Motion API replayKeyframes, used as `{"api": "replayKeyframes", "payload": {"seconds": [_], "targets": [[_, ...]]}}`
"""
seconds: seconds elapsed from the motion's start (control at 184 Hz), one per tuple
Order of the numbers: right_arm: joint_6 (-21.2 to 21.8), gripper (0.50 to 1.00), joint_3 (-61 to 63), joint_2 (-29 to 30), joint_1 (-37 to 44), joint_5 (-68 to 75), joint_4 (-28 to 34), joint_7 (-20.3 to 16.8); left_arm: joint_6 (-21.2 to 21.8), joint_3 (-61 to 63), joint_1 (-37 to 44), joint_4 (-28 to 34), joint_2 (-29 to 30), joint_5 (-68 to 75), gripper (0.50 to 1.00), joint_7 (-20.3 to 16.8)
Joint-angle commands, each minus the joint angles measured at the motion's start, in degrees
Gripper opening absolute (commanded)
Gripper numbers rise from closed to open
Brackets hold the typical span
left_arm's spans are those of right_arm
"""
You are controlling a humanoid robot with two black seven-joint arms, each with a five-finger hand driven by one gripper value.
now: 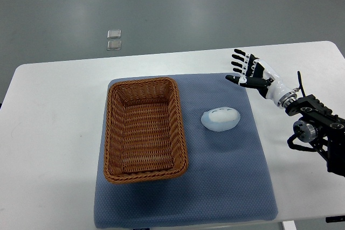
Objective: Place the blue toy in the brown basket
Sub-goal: 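Reach the right hand over the pale blue plush toy, then close the right hand fingers around the plush toy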
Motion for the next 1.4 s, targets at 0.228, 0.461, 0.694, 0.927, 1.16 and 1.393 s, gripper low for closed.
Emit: {"api": "replayKeyframes", "payload": {"seconds": [0.228,0.461,0.694,0.927,1.16,1.393], "targets": [[2.2,0.903,-0.5,-7.6,2.5,-20.4,11.0,4.1,0.0,0.2,0.0,0.2,0.0,0.0,1.000,0.0],[3.1,0.903,-8.2,-13.2,6.6,-27.0,17.8,4.9,0.0,0.2,0.0,0.2,0.0,0.0,1.000,0.0],[1.3,0.903,-14.6,-14.8,8.5,-41.7,18.9,4.9,0.0,0.0,-0.1,0.2,0.0,0.0,1.000,0.0],[-4.3,0.901,-19.5,-14.3,8.9,-44.2,18.9,4.9,0.1,-0.1,0.0,0.3,0.0,0.0,1.000,0.0],[-7.7,0.850,-21.2,-13.8,9.1,-44.5,18.7,4.9,0.1,0.0,0.0,0.0,0.0,0.0,1.000,0.0],[-9.1,0.811,-22.9,-13.6,9.1,-45.4,18.2,4.9,0.1,0.1,0.0,-0.1,0.0,0.0,1.000,0.0]]}}
